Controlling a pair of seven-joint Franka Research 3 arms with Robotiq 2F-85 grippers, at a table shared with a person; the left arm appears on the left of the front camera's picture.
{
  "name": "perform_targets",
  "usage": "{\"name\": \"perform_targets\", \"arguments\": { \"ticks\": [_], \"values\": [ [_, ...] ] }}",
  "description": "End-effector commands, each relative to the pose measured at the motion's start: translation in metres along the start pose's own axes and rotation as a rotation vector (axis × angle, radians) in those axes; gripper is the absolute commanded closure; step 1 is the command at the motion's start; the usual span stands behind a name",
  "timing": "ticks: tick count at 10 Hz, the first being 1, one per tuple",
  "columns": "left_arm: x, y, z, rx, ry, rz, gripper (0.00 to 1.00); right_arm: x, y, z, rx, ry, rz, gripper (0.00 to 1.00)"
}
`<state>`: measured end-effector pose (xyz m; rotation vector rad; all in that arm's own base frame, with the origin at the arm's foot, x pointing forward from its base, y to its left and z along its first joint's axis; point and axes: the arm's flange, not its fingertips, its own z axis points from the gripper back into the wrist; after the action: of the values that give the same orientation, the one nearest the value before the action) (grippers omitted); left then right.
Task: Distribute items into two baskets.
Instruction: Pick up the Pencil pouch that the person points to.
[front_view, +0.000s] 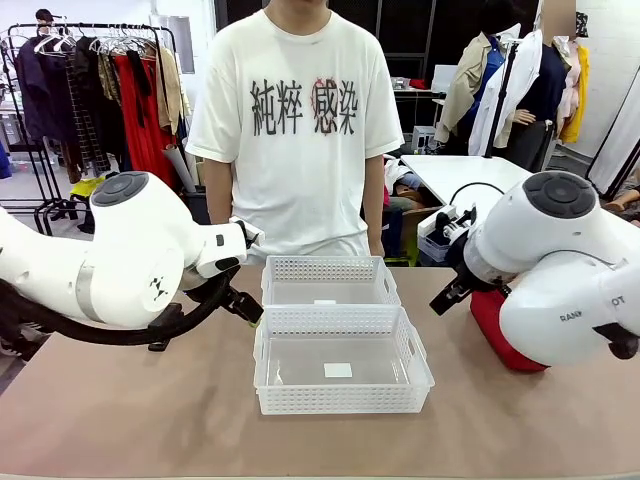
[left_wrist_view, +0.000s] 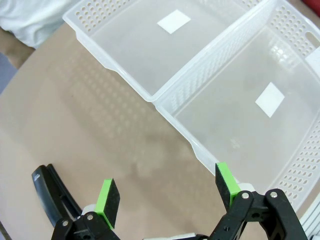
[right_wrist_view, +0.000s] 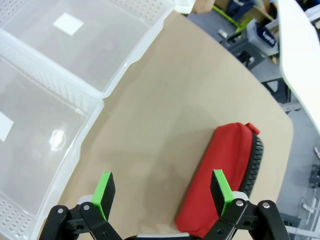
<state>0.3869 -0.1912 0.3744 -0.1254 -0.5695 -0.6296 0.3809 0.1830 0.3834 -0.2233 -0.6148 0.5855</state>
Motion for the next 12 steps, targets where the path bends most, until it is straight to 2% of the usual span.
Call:
{"name": "perform_targets", "arguments": {
  "ticks": [1,10,11,12],
  "values": [
    [0.0,0.004,0.001,0.012,0.003,-0.006,0.0,0.001,-0.01,0.001,-0.002,-0.018,-0.015,0.0],
    [-0.001,0.003,0.0,0.004,0.002,0.003,0.0,-0.001,-0.006,0.0,-0.003,-0.001,-0.013,0.0],
    [0.002,0.005,0.0,0.047,0.047,-0.024,0.0,0.006,-0.007,0.0,0.052,0.004,-0.04,0.0],
    [0.011,0.01,0.004,-0.018,0.09,-0.015,0.0,0.016,-0.015,0.001,0.125,0.023,-0.081,0.0]
  ]
}}
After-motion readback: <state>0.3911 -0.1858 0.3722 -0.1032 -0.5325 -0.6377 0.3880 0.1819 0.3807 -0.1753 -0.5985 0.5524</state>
